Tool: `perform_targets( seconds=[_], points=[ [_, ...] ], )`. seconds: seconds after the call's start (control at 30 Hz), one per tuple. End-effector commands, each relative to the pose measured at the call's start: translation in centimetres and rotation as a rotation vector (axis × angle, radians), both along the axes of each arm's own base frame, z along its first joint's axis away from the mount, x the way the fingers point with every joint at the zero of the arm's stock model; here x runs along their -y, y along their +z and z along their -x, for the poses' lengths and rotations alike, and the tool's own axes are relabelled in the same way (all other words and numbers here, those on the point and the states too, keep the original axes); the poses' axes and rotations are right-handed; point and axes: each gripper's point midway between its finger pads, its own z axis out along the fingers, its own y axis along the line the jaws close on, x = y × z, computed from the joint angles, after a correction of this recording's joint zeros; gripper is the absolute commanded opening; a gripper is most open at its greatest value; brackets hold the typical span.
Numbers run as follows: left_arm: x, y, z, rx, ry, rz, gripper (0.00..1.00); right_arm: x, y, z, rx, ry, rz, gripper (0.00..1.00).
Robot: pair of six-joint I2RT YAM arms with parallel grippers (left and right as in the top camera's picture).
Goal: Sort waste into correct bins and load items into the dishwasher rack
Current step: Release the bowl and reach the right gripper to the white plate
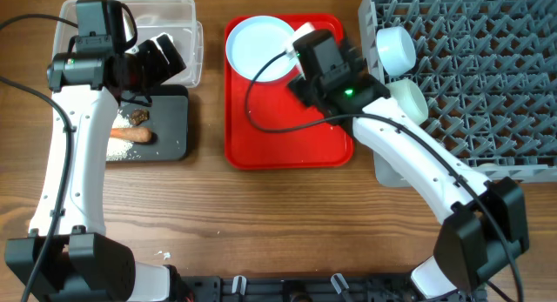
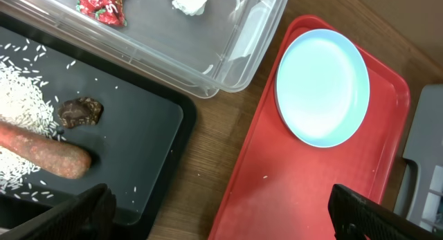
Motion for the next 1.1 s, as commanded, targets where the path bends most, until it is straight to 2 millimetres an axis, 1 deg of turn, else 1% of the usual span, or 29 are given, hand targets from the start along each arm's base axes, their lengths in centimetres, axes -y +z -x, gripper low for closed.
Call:
perform_targets(
  seconds=[0.0, 0.07, 0.13, 0.2, 0.23, 0.27, 0.33, 0.37, 0.43, 0.47, 0.5, 0.57, 0.6, 0.63, 0.7, 0.73, 0.77, 0.8, 0.87, 0.9, 0.93, 0.97, 1.0, 1.07],
  points=[
    [-0.2, -0.3, 0.0, -0.006, -0.007, -0.015, 1.0, -8.9, -0.8, 6.1, -0.39, 0.195, -0.548, 1.0],
    [-0.2, -0.3, 0.0, -0.006, -0.007, -0.016, 1.0, -10.7, 0.1, 8.1, -0.486, 0.281, -0.652, 1.0],
    [-0.2, -0.3, 0.0, -0.006, -0.007, -0.015, 1.0, -11.4, 0.7, 9.1, -0.546, 0.301, -0.714, 1.0],
    [-0.2, -0.3, 0.0, -0.006, -0.007, -0.015, 1.0, -10.6, 0.2, 8.1, -0.542, 0.196, -0.718, 1.0],
    [-0.2, -0.3, 0.0, -0.006, -0.007, -0.015, 1.0, -10.0, 0.1, 7.1, -0.543, 0.096, -0.746, 1.0],
    [-0.2, -0.3, 0.0, -0.006, -0.007, -0.015, 1.0, -9.8, 0.4, 6.7, -0.543, 0.072, -0.771, 1.0],
    [-0.2, -0.3, 0.0, -0.006, -0.006, -0.015, 1.0, -9.5, 1.5, 5.9, -0.539, 0.08, -0.814, 1.0],
    [-0.2, -0.3, 0.0, -0.006, -0.007, -0.015, 1.0, -9.1, 2.1, 5.2, -0.535, 0.044, -0.838, 1.0],
    [-0.2, -0.3, 0.0, -0.006, -0.007, -0.016, 1.0, -8.0, 3.4, 3.2, -0.514, -0.033, -0.871, 1.0],
    [-0.2, -0.3, 0.0, -0.006, -0.007, -0.016, 1.0, -7.7, 3.8, 2.5, -0.505, -0.058, -0.875, 1.0],
    [-0.2, -0.3, 0.0, -0.006, -0.007, -0.015, 1.0, -7.2, 4.2, 1.0, -0.483, -0.093, -0.872, 1.0],
    [-0.2, -0.3, 0.0, -0.006, -0.007, -0.015, 1.0, -6.4, 4.1, -1.2, -0.452, -0.16, -0.849, 1.0],
    [-0.2, -0.3, 0.0, -0.006, -0.007, -0.016, 1.0, -6.2, 3.4, -2.6, -0.438, -0.198, -0.828, 1.0],
    [-0.2, -0.3, 0.0, -0.006, -0.007, -0.015, 1.0, -6.1, 2.7, -3.7, -0.44, -0.233, -0.822, 1.0],
    [-0.2, -0.3, 0.0, -0.006, -0.007, -0.016, 1.0, -6.5, 0.9, -5.2, -0.459, -0.274, -0.824, 1.0],
    [-0.2, -0.3, 0.0, -0.006, -0.007, -0.016, 1.0, -7.2, -0.3, -5.9, -0.484, -0.276, -0.837, 1.0],
    [-0.2, -0.3, 0.0, -0.006, -0.007, -0.016, 1.0, -8.5, -2.5, -6.5, -0.542, -0.263, -0.876, 1.0],
    [-0.2, -0.3, 0.0, -0.006, -0.007, -0.016, 1.0, -9.0, -3.3, -6.6, -0.565, -0.259, -0.89, 1.0],
    [-0.2, -0.3, 0.0, -0.006, -0.007, -0.016, 1.0, -9.3, -6.0, -6.8, -0.607, -0.273, -0.884, 1.0],
    [-0.2, -0.3, 0.0, -0.006, -0.007, -0.016, 1.0, -9.1, -7.1, -6.9, -0.613, -0.305, -0.875, 1.0],
    [-0.2, -0.3, 0.0, -0.006, -0.007, -0.016, 1.0, -8.2, -8.8, -7.4, -0.61, -0.398, -0.856, 1.0],
    [-0.2, -0.3, 0.0, -0.006, -0.007, -0.015, 1.0, -7.7, -9.5, -7.6, -0.599, -0.438, -0.841, 1.0],
    [-0.2, -0.3, 0.0, -0.006, -0.007, -0.016, 1.0, -7.2, -10.3, -7.9, -0.579, -0.474, -0.82, 0.96],
    [-0.2, -0.3, 0.0, -0.006, -0.007, -0.016, 1.0, -5.8, -11.4, -8.5, -0.537, -0.567, -0.784, 0.81]
  ],
)
